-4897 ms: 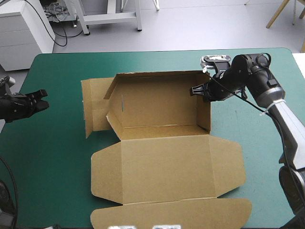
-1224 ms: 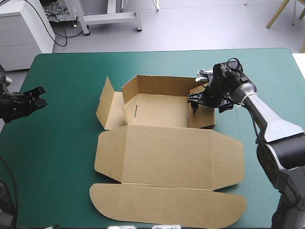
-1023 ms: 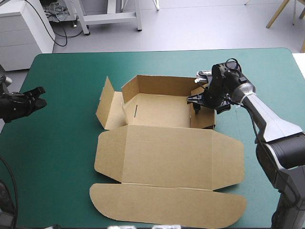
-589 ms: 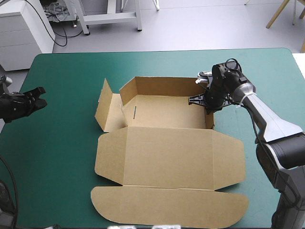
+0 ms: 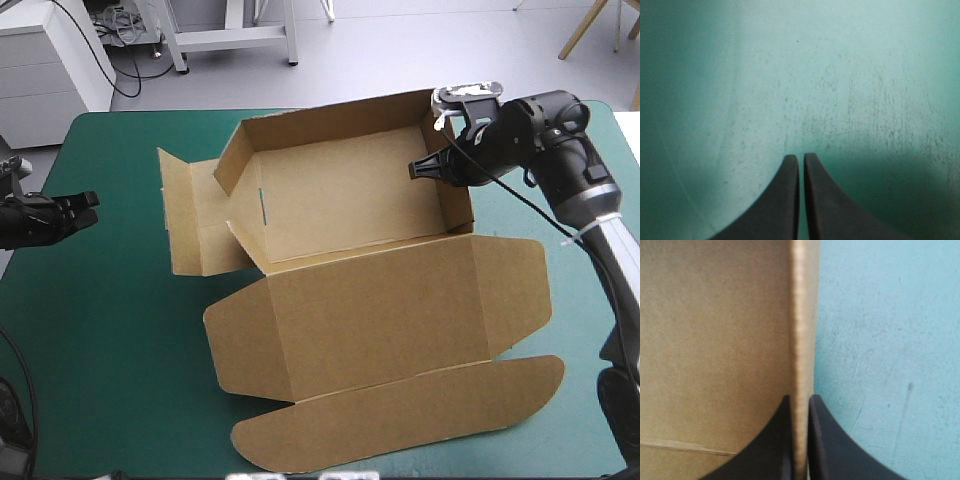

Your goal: Fold the box

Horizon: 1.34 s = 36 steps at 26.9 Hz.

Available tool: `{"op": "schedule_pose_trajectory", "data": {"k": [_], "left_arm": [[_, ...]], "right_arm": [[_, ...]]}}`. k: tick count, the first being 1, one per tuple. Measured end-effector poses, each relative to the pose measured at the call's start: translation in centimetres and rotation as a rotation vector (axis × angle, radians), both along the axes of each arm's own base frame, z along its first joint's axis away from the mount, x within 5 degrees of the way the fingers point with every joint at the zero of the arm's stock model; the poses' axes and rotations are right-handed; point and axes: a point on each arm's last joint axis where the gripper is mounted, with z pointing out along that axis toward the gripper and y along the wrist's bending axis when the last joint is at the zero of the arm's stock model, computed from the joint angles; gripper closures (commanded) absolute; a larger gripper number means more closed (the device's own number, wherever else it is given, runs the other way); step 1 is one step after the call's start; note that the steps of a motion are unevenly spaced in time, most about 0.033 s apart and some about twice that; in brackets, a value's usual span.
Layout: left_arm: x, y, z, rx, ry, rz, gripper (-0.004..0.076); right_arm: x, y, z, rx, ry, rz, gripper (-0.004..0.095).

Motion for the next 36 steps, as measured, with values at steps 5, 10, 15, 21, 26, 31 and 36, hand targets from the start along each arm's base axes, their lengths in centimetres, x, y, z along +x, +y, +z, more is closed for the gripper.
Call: {"op": "schedule_pose_trajectory", "data": {"k": [5, 10, 15, 21, 26, 31, 36], "left_arm": [[0.0, 0.0, 0.0, 0.036, -0.013, -0.038, 0.0627], [-0.1, 0.1, -0.1, 0.064, -0.009, -0.048, 0.0155], [-0.2, 0.1, -0.3, 0.060, 0.018, -0.052, 0.0054], [0.7, -0.2, -1.7, -0.041, 0.032, -0.122, 0.0054], [1.4, -1.6, -2.0, -0.204, -0.057, -0.259, 0.0054], [1.6, -2.4, -1.8, -0.306, -0.171, -0.303, 0.0054], [2.1, -4.2, -1.7, -0.332, -0.194, -0.350, 0.0054]], "right_arm": [[-3.2, -0.5, 4.1, 0.048, -0.125, 0.060, 0.0909], [-3.8, -0.4, 4.7, 0.074, -0.144, 0.075, 0.0908], [-3.7, -0.4, 4.8, 0.075, -0.155, 0.077, 0.0908], [-3.6, 0.1, 5.1, 0.126, -0.185, 0.110, 0.0908], [-2.9, 0.8, 4.8, 0.171, -0.193, 0.136, 0.0908], [-1.7, 1.2, 4.3, 0.185, -0.215, 0.131, 0.0908], [-0.7, 1.4, 3.9, 0.187, -0.239, 0.128, 0.0908]]}}
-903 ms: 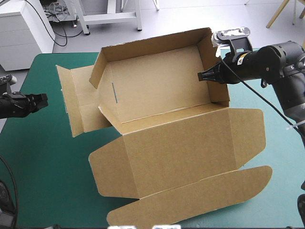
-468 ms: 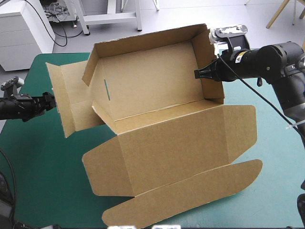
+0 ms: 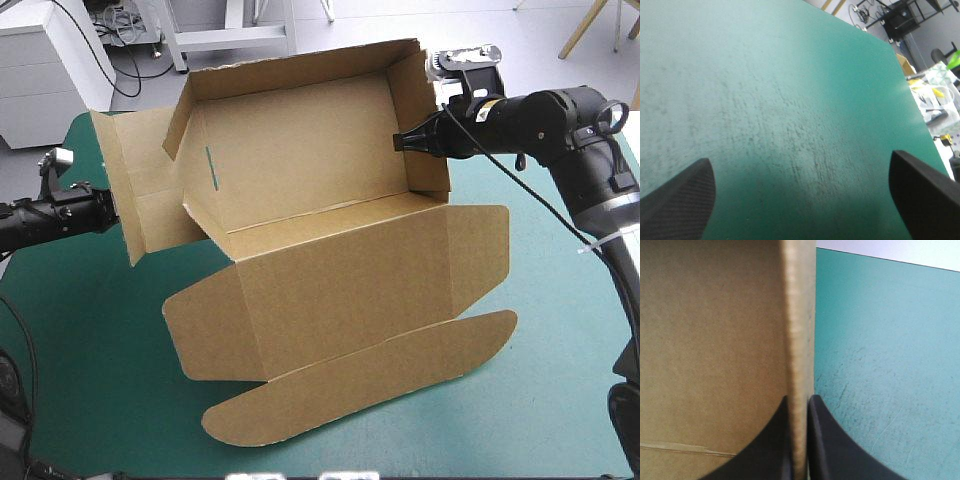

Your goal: Fold the box

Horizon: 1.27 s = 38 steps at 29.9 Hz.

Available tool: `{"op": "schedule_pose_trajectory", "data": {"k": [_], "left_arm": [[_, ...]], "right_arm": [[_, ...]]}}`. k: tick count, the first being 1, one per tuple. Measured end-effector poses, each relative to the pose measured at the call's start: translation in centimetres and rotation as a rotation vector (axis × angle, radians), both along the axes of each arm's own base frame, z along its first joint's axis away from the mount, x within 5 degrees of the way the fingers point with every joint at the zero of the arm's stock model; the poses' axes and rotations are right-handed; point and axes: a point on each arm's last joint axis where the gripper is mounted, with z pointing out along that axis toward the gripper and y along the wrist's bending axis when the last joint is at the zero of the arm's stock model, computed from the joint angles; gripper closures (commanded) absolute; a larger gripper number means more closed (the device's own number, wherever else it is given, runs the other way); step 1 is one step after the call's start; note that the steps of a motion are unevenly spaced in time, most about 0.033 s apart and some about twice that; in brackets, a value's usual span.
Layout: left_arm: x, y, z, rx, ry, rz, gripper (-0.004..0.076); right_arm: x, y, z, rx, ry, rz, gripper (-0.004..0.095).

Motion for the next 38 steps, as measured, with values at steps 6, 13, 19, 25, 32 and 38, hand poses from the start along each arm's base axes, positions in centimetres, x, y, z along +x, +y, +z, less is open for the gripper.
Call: {"op": "schedule_pose_trajectory", "data": {"k": [6, 13, 19, 25, 32, 38], "left_arm": [[-0.1, -2.6, 1.5, 0.000, -0.072, -0.075, 0.0054], [-1.7, -4.2, 4.5, 0.015, -0.176, -0.097, 0.0055], [-2.9, -6.8, 6.7, -0.023, -0.257, -0.158, 0.0055], [-3.0, -9.2, 7.1, -0.061, -0.271, -0.228, 0.0074], [-3.3, -11.9, 7.7, -0.121, -0.301, -0.305, 0.0075], [-3.4, -12.4, 7.8, -0.133, -0.308, -0.320, 0.0075]], "right_arm": [[1.4, 0.3, -0.9, -0.001, -0.012, -0.009, 0.0908], [2.6, 0.4, -1.8, -0.031, -0.023, -0.025, 0.0908], [2.7, 0.3, -1.9, -0.043, -0.027, -0.030, 0.0908], [2.8, 0.2, -2.0, -0.051, -0.027, -0.032, 0.0908], [2.9, -0.1, -2.4, -0.075, -0.013, -0.066, 0.0908], [3.1, -0.1, -2.6, -0.079, -0.005, -0.075, 0.0907]]}}
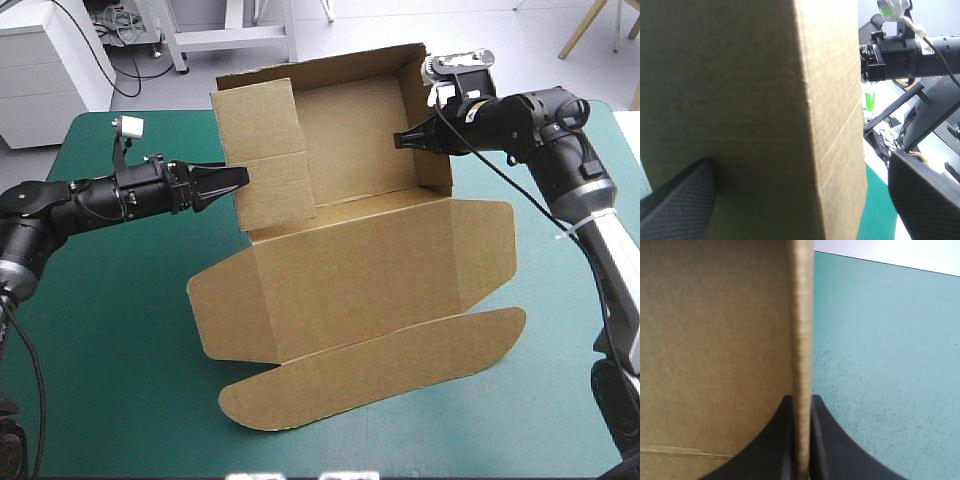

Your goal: Fold the box

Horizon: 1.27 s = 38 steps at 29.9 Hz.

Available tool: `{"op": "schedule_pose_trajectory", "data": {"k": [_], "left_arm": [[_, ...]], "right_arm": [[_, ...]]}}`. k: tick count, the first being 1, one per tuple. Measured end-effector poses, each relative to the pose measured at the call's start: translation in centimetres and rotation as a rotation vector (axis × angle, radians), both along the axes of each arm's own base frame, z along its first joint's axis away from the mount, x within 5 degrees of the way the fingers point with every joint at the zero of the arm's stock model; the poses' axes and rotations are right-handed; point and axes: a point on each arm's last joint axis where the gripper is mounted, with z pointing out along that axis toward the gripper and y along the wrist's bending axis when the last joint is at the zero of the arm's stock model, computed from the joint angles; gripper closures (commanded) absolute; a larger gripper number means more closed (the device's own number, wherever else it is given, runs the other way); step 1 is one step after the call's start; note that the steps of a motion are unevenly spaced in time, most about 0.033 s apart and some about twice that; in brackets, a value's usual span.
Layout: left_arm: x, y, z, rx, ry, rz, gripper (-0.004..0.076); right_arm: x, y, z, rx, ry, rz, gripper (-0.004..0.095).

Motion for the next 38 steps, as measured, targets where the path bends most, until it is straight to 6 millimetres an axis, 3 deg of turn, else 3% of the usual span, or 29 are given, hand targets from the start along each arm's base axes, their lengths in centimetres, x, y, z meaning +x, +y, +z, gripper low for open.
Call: {"op": "schedule_pose_trajectory", "data": {"k": [7, 15, 19, 25, 31, 38], "left_arm": [[0.0, -0.2, -0.1, 0.034, 0.032, 0.015, 0.0078], [-0.4, -2.9, 1.6, 0.393, 0.040, 0.208, 0.0078], [-0.5, -4.0, 1.7, 0.489, 0.075, 0.323, 0.0078], [-0.3, -4.7, 1.5, 0.521, 0.114, 0.467, 0.0078], [-0.1, -4.5, 1.6, 0.497, 0.137, 0.525, 0.0088], [1.4, -4.8, -0.1, 0.534, 0.170, 0.527, 0.0195]], "right_arm": [[-0.3, 1.0, -0.1, -0.035, -0.005, -0.025, 0.0907], [-1.6, 4.0, -0.1, -0.079, -0.023, -0.074, 0.0907], [-2.2, 5.3, 0.0, -0.089, -0.040, -0.083, 0.0907], [-3.2, 7.1, 0.2, -0.100, -0.066, -0.084, 0.0907], [-3.5, 7.5, 0.2, -0.087, -0.062, -0.090, 0.0908], [-3.6, 7.5, 0.3, -0.081, -0.056, -0.091, 0.0907]]}}
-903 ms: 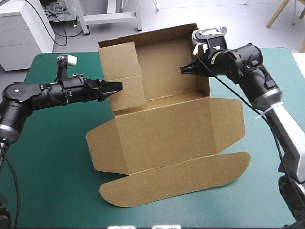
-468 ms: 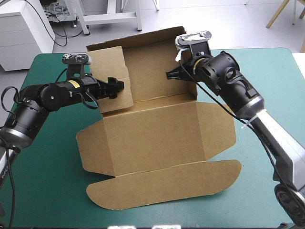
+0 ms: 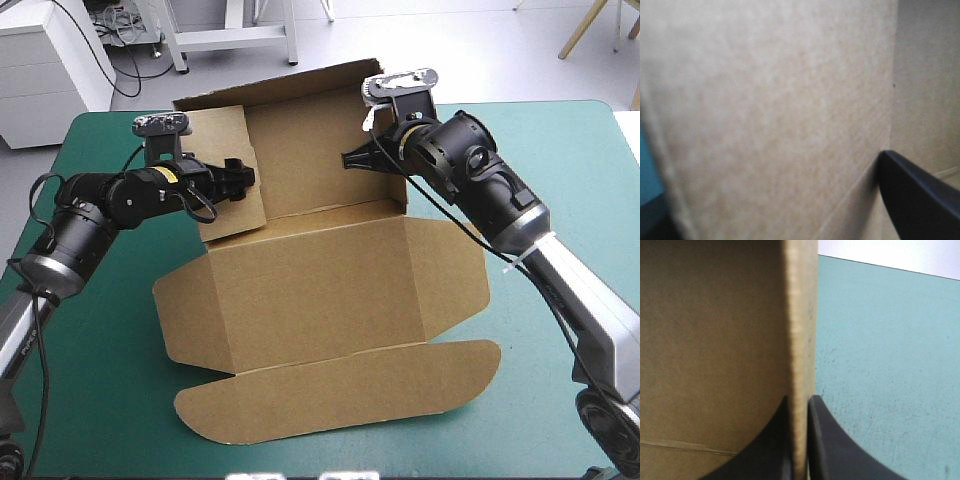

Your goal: Fold the box

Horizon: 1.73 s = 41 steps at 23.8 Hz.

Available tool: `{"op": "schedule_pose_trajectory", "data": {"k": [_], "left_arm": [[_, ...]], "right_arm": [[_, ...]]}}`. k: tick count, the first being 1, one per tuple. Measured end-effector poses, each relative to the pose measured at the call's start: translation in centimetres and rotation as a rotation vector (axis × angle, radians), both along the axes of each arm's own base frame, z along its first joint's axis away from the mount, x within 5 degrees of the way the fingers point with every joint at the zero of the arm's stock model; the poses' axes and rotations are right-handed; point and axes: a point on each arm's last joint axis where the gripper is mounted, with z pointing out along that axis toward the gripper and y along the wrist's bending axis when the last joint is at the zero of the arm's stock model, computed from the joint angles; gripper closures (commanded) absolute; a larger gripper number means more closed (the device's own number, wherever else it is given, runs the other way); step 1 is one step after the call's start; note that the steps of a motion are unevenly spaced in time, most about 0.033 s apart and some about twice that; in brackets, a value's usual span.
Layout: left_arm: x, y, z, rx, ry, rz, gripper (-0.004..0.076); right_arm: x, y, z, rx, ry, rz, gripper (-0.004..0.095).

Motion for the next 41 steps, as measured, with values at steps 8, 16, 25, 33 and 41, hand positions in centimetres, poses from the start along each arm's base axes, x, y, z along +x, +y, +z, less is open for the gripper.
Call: {"op": "schedule_pose_trajectory", "data": {"k": [8, 16, 25, 33, 41], "left_arm": [[0.4, 0.0, -0.2, 0.008, -0.011, 0.006, 0.0561], [0.5, 0.3, -0.2, 0.027, -0.015, 0.024, 0.0734], [0.9, -0.8, 0.8, 0.113, 0.039, -0.030, 0.0734], [4.3, -2.8, -3.6, 0.168, 0.290, -0.062, 0.0734], [6.9, -3.8, -9.5, 0.217, 0.493, -0.057, 0.0734]], "right_arm": [[-0.5, -0.6, 0.6, -0.013, -0.008, -0.011, 0.0907], [-0.8, -0.9, 0.7, -0.030, 0.007, -0.023, 0.0907], [-0.8, -2.7, 0.6, 0.019, 0.173, -0.053, 0.0907], [2.3, -4.2, -3.3, 0.024, 0.382, -0.061, 0.0907], [4.9, -3.3, -10.3, -0.043, 0.566, -0.067, 0.0908]]}}
